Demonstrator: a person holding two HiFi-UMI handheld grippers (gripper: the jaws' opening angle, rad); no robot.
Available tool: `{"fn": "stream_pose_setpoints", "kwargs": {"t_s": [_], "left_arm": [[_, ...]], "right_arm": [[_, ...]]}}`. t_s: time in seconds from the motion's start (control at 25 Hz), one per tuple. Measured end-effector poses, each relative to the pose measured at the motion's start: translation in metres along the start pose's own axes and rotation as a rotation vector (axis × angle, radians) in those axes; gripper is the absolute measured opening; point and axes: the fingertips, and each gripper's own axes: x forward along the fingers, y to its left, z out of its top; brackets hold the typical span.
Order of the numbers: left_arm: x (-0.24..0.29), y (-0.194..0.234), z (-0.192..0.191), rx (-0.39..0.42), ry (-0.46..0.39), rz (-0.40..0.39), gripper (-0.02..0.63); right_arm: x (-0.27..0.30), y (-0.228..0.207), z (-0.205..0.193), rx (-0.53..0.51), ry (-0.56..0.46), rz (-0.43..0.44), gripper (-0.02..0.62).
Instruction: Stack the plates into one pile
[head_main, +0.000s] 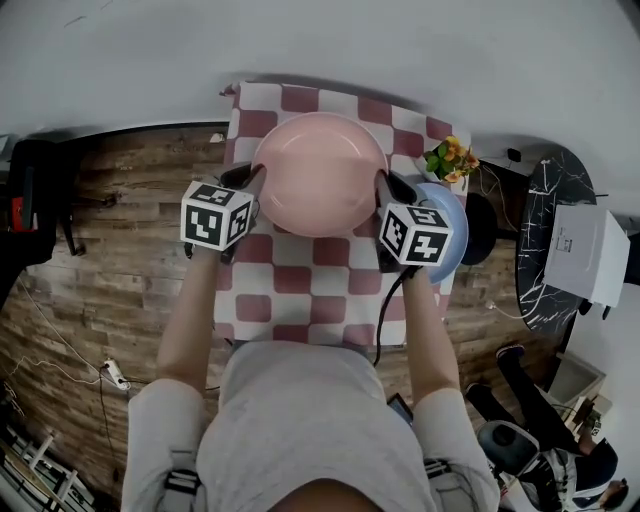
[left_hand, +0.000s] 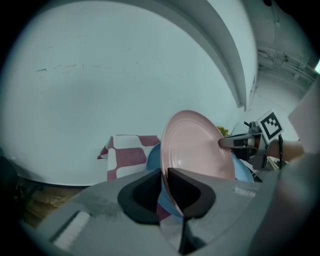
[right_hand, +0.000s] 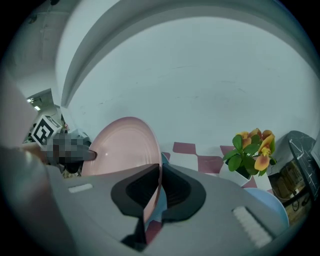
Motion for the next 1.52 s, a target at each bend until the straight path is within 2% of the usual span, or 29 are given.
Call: {"fn": "stream_pose_setpoints", "kwargs": {"t_s": [0.28, 0.6, 1.04, 1.28, 1.4, 1.52], "left_arm": [[0.016, 0.007, -0.002, 0.032, 0.026, 0.025, 0.058], [0.028, 0.017, -0.004, 0.091, 0.018, 0.096, 0.071], [0.034, 0.024, -0.014, 0.095, 0.031, 0.104, 0.080], [0.033, 0.026, -0.015, 0.094, 0.029, 0.104, 0.080], [0.029, 0.027, -0.012, 0.096, 0.008, 0.110, 0.080], [0.022, 0.026, -0.004, 0.105, -0.034, 0.114, 0.078]], "right_arm": [[0.020, -0.010, -0.008, 0.001, 0.048, -0.012, 0.028], [0.038, -0.015, -0.018, 0.005, 0.105, -0.030, 0.031], [0.053, -0.022, -0.043, -0.016, 0.190, -0.073, 0.040], [0.057, -0.021, -0.051, -0.067, 0.203, -0.094, 0.054], [0.058, -0.015, -0.051, -0.105, 0.185, -0.078, 0.111], [0.053, -0.014, -0.045, -0.078, 0.131, -0.087, 0.126]]}}
